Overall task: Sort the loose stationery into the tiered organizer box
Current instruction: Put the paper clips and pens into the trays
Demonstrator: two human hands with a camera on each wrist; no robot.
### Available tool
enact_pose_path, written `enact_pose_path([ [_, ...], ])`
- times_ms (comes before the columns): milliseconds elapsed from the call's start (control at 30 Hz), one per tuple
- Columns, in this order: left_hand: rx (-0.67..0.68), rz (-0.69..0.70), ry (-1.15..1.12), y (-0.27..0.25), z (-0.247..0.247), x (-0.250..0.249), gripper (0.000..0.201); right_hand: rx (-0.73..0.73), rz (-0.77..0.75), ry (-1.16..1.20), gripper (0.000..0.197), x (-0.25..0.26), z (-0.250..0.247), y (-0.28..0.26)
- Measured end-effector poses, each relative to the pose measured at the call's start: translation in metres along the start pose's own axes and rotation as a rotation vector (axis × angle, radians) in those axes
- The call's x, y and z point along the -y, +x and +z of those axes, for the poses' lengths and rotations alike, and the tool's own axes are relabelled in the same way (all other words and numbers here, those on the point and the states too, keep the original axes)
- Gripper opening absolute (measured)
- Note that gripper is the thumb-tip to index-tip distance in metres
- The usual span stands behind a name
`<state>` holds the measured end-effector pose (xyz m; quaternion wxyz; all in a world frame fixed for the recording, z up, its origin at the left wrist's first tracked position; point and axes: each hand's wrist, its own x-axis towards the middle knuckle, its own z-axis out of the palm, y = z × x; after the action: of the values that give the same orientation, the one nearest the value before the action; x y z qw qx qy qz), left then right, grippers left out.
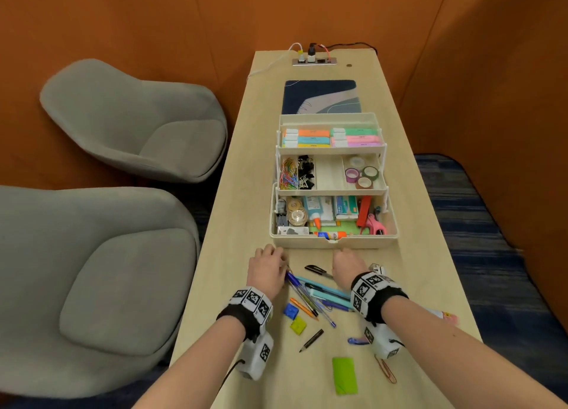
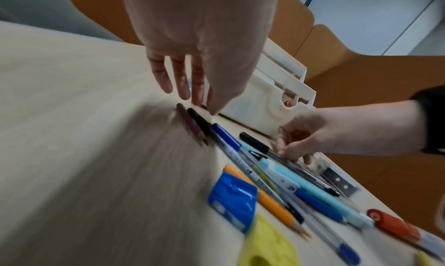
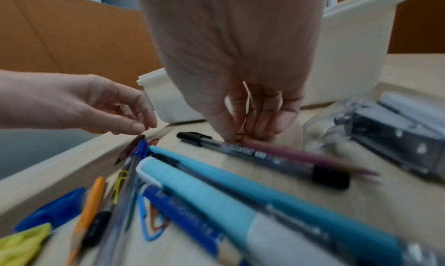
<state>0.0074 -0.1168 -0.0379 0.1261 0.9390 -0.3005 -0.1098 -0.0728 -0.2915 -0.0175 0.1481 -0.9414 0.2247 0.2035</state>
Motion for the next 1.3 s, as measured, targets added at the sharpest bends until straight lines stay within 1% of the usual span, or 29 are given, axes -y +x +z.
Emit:
enact_pose_path([
  [100,0.085,0.07,0.045,0.011,0.0,-0.003,0.021,-0.009,0.015,0.131,0.012,-0.003,-0.008,0.0],
  [133,0.12,0.089,0.066,0.014,-0.001,-0.004,0.022,-0.026,0.016,0.184,0.013,-0.005,-0.007,0.0],
  [233,0.203,0.139,0.138,0.022,-0.006,-0.005,0.023,-0.078,-0.028,0.316,0.028,-0.009,-0.003,-0.006],
  [267,0.227,0.159,0.155,0.023,-0.008,-0.005,0.022,-0.094,-0.033,0.356,0.028,-0.009,-0.001,-0.009],
  [300,0.247,0.178,0.164,0.024,-0.01,-0.005,0.021,-0.108,-0.019,0.404,0.025,-0.008,0.0,-0.011],
  [367,0.278,0.213,0.18,0.025,-0.012,-0.006,0.02,-0.099,0.063,0.526,0.022,-0.007,0.0,-0.015],
  [433,0.31,0.239,0.208,0.025,-0.014,-0.008,0.019,-0.054,0.113,0.623,0.026,-0.007,-0.002,-0.02],
  [467,0.326,0.249,0.221,0.025,-0.016,-0.008,0.019,-0.008,0.097,0.628,0.029,-0.004,-0.004,-0.024],
  [533,0.353,0.274,0.237,0.026,-0.018,-0.01,0.018,0.127,0.001,0.538,0.03,0.005,-0.008,-0.032],
  [600,0.363,0.305,0.256,0.026,-0.021,-0.011,0.017,0.184,-0.065,0.423,0.023,0.017,-0.005,-0.037],
  [667,0.355,0.321,0.237,0.024,-0.023,-0.011,0.012,0.157,-0.103,0.347,0.021,0.025,0.005,-0.041],
  [733,0.337,0.315,0.182,0.019,-0.024,-0.012,0.008,0.128,-0.095,0.241,0.023,0.027,0.013,-0.046],
  [833,0.263,0.308,0.095,0.01,-0.025,-0.012,0.012,0.091,-0.098,0.149,0.023,0.018,0.02,-0.052],
  [900,0.207,0.312,0.039,0.003,-0.024,-0.012,0.016,0.052,-0.084,0.18,0.021,0.008,0.023,-0.054],
  [967,0.188,0.313,-0.014,-0.005,-0.022,-0.011,0.015,0.012,-0.066,0.234,0.023,-0.001,0.024,-0.054],
  [1100,0.217,0.29,-0.102,-0.019,-0.013,-0.007,0.011,-0.039,-0.009,0.33,0.028,-0.012,0.024,-0.057],
  [1200,0.25,0.308,-0.106,-0.026,-0.009,-0.007,0.011,-0.054,0.024,0.293,0.024,-0.012,0.028,-0.063],
  [1300,0.252,0.342,-0.111,-0.03,-0.006,-0.008,0.012,-0.105,0.071,0.297,0.023,-0.011,0.032,-0.067],
])
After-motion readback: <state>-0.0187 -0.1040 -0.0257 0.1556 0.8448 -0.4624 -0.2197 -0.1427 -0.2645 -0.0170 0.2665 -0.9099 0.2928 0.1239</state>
